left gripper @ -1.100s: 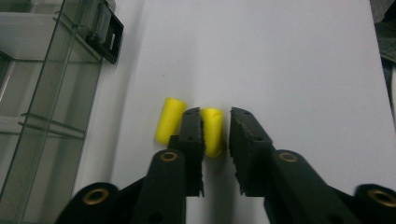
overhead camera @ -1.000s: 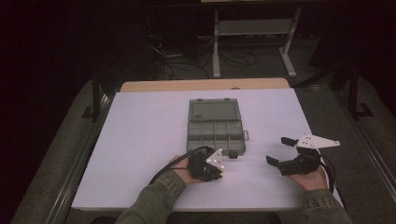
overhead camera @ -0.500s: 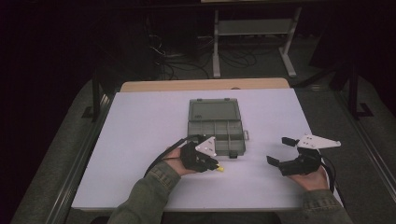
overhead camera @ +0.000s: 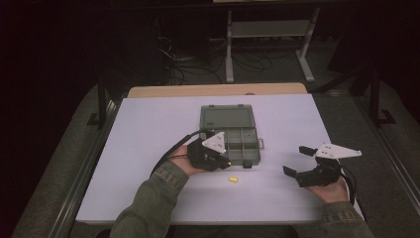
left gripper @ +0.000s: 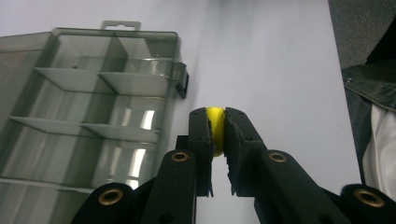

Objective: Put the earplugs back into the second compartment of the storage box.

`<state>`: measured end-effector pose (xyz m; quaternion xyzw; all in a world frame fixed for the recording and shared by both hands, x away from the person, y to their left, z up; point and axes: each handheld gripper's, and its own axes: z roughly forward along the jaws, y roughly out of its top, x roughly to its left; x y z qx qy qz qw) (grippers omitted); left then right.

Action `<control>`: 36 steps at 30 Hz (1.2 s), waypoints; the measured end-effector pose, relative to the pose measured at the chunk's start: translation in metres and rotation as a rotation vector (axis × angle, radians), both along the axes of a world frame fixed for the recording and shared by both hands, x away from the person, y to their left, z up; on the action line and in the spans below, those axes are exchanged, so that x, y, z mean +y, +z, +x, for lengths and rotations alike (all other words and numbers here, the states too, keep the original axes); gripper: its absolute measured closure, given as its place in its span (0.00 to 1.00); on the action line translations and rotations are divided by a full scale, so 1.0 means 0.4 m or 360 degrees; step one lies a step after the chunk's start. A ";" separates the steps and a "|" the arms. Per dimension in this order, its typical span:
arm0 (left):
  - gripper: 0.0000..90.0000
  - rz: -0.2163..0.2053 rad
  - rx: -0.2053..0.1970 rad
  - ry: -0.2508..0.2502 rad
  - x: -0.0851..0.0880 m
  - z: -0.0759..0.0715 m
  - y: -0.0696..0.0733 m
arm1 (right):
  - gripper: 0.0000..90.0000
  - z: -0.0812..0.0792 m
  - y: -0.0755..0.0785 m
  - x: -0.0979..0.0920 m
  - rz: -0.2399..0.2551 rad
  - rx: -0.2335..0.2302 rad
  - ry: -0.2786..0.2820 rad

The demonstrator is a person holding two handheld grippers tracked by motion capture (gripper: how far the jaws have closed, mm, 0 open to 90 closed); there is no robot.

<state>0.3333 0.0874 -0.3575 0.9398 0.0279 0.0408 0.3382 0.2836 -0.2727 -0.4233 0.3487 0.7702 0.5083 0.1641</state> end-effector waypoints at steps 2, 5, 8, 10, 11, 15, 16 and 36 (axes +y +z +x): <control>0.90 -0.0010 -0.0003 0.0009 0.004 0.010 0.010 | 0.02 0.000 0.000 -0.001 0.0000 -0.0006 -0.0003; 0.91 -0.0013 -0.0008 0.0022 0.007 0.024 0.023 | 0.02 0.000 0.000 -0.002 0.0002 -0.0002 -0.0004; 0.91 -0.0014 -0.0013 0.0034 0.010 0.038 0.034 | 0.02 -0.002 0.000 -0.002 -0.0001 -0.0004 -0.0005; 0.91 -0.0021 -0.0018 0.0046 0.013 0.049 0.042 | 0.01 -0.002 0.000 -0.003 0.0000 -0.0003 -0.0006; 0.91 -0.0023 -0.0020 0.0051 0.015 0.054 0.046 | 0.01 -0.003 0.000 -0.004 0.0002 -0.0002 -0.0006; 0.91 -0.0033 -0.0027 0.0090 0.024 0.082 0.060 | 0.00 -0.004 0.001 -0.004 -0.0003 -0.0011 -0.0021; 0.91 -0.0038 -0.0019 0.0100 0.026 0.089 0.062 | 0.00 -0.005 0.001 -0.004 -0.0004 -0.0011 -0.0024; 0.91 -0.0116 0.0060 0.0235 0.045 0.190 0.055 | 0.00 -0.009 0.004 -0.008 0.0003 -0.0031 -0.0069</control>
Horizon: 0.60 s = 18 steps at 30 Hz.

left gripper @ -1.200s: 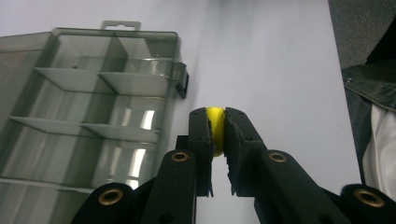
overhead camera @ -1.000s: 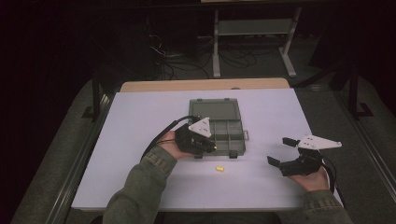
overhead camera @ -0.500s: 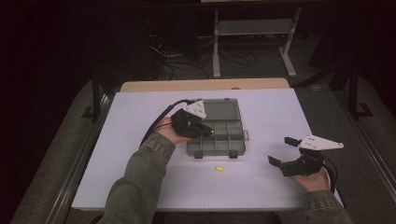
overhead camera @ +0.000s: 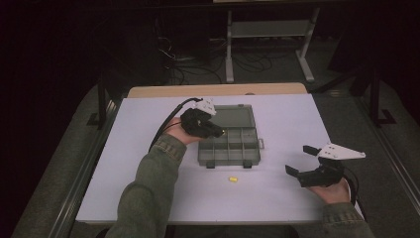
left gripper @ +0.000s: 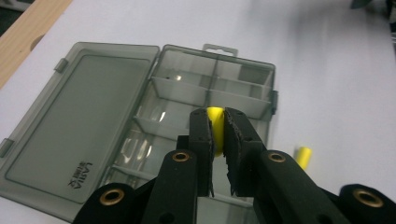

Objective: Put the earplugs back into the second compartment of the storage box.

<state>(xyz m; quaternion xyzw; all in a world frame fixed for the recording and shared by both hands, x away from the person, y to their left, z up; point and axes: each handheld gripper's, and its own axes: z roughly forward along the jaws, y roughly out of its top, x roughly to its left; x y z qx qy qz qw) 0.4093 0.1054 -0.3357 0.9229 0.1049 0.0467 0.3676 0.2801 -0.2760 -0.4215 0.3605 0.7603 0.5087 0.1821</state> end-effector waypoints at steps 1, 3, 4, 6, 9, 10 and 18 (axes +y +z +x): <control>0.91 -0.0004 -0.0002 0.0006 0.001 0.005 -0.002 | 0.00 0.000 0.000 0.001 -0.0002 0.0000 0.0000; 0.91 -0.0010 -0.0009 0.0029 0.004 0.013 -0.007 | 0.00 0.000 0.000 0.001 -0.0002 0.0002 0.0002; 0.91 -0.0012 -0.0010 0.0034 0.006 0.017 -0.010 | 0.00 0.000 -0.001 0.001 -0.0002 0.0002 0.0002; 0.91 -0.0017 -0.0009 0.0050 0.006 0.024 -0.017 | 0.00 0.000 -0.003 0.000 0.0000 0.0007 0.0005; 0.91 -0.0011 -0.0007 0.0061 0.003 0.034 -0.027 | 0.00 0.001 -0.004 0.000 -0.0002 0.0011 0.0005; 0.91 -0.0006 -0.0010 0.0062 0.001 0.037 -0.031 | 0.00 0.001 -0.005 0.001 -0.0002 0.0013 0.0006; 0.91 0.0032 -0.0026 0.0075 -0.008 0.064 -0.065 | 0.00 0.001 -0.005 0.000 -0.0004 0.0016 0.0004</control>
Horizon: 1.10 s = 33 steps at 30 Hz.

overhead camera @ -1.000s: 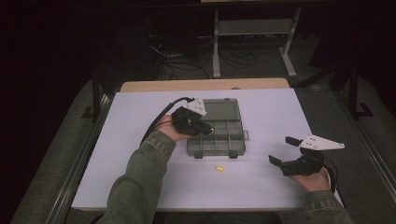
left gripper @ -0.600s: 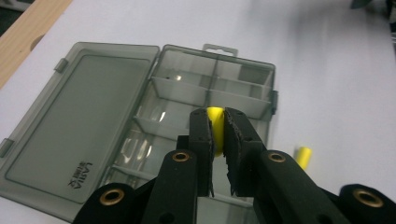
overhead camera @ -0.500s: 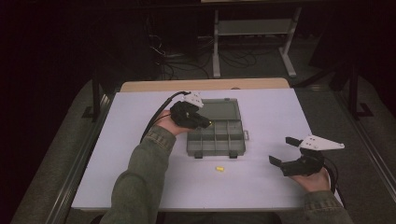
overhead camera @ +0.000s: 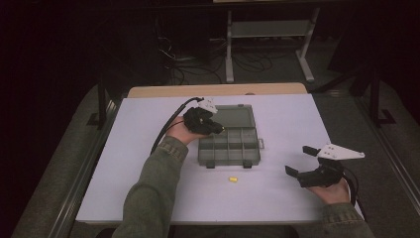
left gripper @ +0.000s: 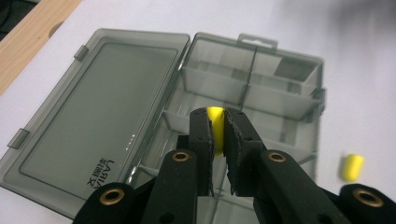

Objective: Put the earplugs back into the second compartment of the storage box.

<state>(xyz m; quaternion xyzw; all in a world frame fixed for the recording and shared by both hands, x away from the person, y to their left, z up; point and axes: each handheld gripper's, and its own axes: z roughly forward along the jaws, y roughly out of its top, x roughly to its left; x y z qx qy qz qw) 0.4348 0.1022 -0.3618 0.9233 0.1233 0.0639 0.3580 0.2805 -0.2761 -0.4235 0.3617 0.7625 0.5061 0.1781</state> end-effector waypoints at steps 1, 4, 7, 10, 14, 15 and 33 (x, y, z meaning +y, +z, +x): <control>0.91 -0.0006 0.0009 0.0006 -0.001 0.004 -0.005 | 0.00 0.000 0.000 0.000 -0.0001 0.0000 -0.0001; 0.91 0.0031 0.0014 -0.0008 -0.009 0.010 -0.021 | 0.00 0.001 -0.001 -0.001 -0.0003 0.0002 -0.0003; 0.90 0.0074 0.0008 -0.0004 -0.017 0.010 -0.033 | 0.00 0.001 -0.002 -0.002 0.0004 0.0004 -0.0005; 0.86 0.0092 -0.0010 0.0009 -0.020 0.014 -0.038 | 0.00 0.001 -0.002 -0.003 0.0007 0.0009 -0.0005; 0.66 0.0075 -0.0012 0.0044 -0.017 0.016 -0.036 | 0.00 0.001 -0.003 -0.002 0.0002 0.0014 -0.0002; 0.60 0.0048 -0.0006 0.0040 -0.014 0.016 -0.032 | 0.00 0.001 -0.003 -0.003 0.0001 0.0017 -0.0002; 0.01 -0.0144 -0.0038 -0.0075 -0.037 -0.086 0.018 | 0.00 -0.001 0.000 -0.007 0.0012 0.0011 -0.0007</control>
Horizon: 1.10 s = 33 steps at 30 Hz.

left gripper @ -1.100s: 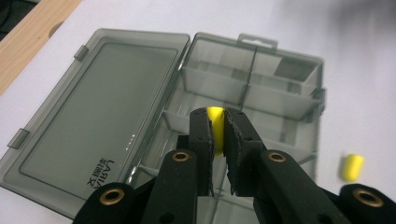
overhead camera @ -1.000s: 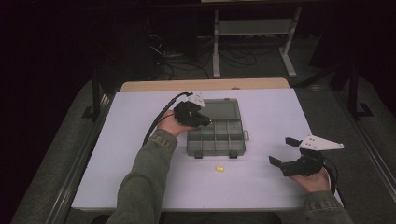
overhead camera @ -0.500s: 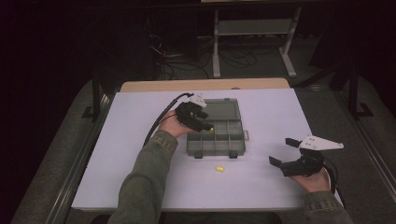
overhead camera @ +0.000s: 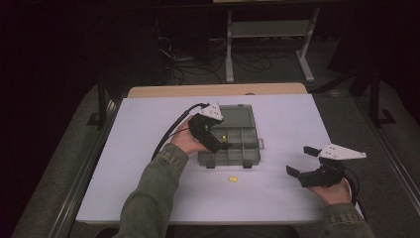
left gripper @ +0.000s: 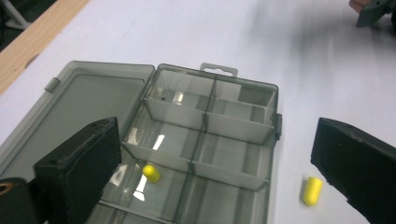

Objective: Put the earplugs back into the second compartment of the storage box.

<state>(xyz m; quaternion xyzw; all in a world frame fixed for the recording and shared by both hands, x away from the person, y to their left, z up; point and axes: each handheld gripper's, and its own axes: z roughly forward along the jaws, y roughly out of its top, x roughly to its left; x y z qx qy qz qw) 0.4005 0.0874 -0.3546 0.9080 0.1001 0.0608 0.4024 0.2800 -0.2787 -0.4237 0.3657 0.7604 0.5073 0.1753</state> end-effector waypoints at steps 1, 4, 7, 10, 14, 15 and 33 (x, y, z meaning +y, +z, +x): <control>0.01 0.0000 -0.0002 -0.0003 -0.001 -0.004 0.000 | 0.00 0.000 0.000 0.000 -0.0002 -0.0001 0.0001; 0.01 -0.0006 -0.0012 -0.0016 -0.004 -0.017 -0.003 | 0.00 0.000 0.000 0.001 -0.0003 -0.0001 0.0002; 0.01 0.0006 -0.0034 -0.0047 -0.010 -0.037 -0.012 | 0.00 0.000 0.000 0.001 -0.0002 0.0005 0.0002; 0.00 0.0026 -0.0040 -0.0077 -0.018 -0.056 -0.020 | 0.00 0.000 0.000 0.002 -0.0005 0.0000 0.0004; 0.00 0.0028 -0.0060 -0.0110 -0.025 -0.076 -0.024 | 0.00 0.000 0.000 0.002 -0.0002 0.0002 0.0007; 0.00 0.0029 -0.0063 -0.0118 -0.027 -0.082 -0.025 | 0.00 0.000 -0.001 0.002 -0.0002 0.0003 0.0008; 0.00 0.0024 -0.0070 -0.0233 -0.047 -0.162 -0.072 | 0.00 0.000 -0.001 0.002 -0.0003 0.0004 0.0014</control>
